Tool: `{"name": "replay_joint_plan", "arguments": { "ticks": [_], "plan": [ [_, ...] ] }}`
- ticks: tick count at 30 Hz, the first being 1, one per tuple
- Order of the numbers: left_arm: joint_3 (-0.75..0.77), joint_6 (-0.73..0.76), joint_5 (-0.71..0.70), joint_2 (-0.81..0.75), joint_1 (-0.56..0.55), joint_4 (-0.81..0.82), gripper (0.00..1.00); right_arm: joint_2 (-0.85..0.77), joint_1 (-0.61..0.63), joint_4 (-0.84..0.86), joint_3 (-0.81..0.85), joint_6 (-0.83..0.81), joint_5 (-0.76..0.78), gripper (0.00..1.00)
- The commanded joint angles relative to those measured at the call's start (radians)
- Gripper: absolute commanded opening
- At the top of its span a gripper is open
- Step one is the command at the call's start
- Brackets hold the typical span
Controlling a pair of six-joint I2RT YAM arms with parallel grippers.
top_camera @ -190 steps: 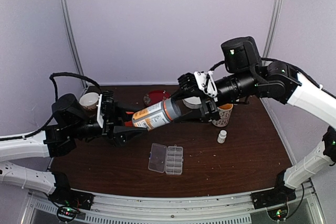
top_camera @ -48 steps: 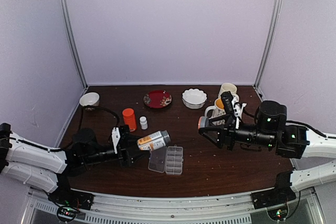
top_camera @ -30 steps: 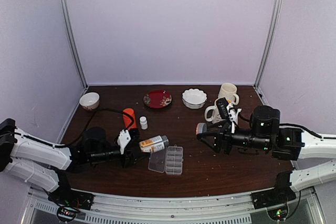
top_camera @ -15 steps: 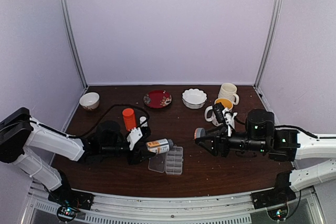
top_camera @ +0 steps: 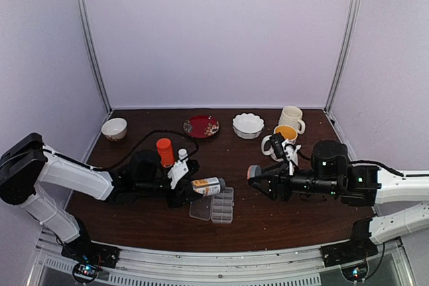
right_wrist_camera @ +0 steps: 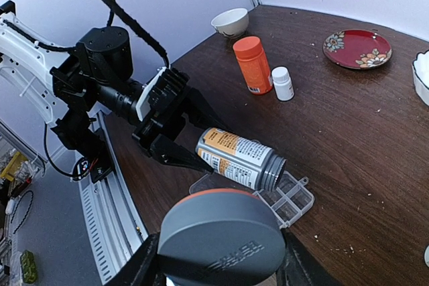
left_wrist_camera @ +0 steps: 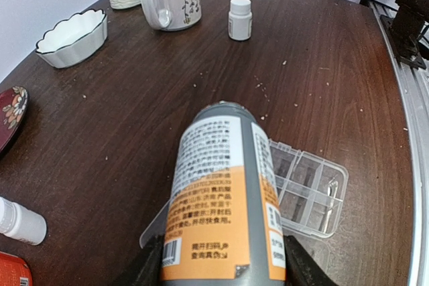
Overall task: Sort the pills into containers
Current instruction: Pour the pill into the compartment of the pill container.
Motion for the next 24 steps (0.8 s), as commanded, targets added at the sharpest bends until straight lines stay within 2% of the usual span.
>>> {"name": "replay_joint_plan", "arguments": {
  "ticks": [1,9,14,24],
  "plan": [
    [0.053,0.007,0.02,0.007,0.009,-0.019,0.0,0.019,-0.005,0.007,-0.004,0.016,0.002,0.0],
    [0.075,-0.005,0.052,-0.009,0.008,-0.049,0.0,0.032,-0.005,-0.003,0.001,0.022,-0.003,0.0],
    [0.121,0.005,0.029,0.03,0.008,-0.135,0.0,0.044,-0.006,-0.02,0.016,0.017,-0.008,0.0],
    [0.161,0.01,0.008,0.011,0.007,-0.213,0.0,0.066,-0.005,-0.008,0.021,0.028,-0.015,0.0]
  ]
}}
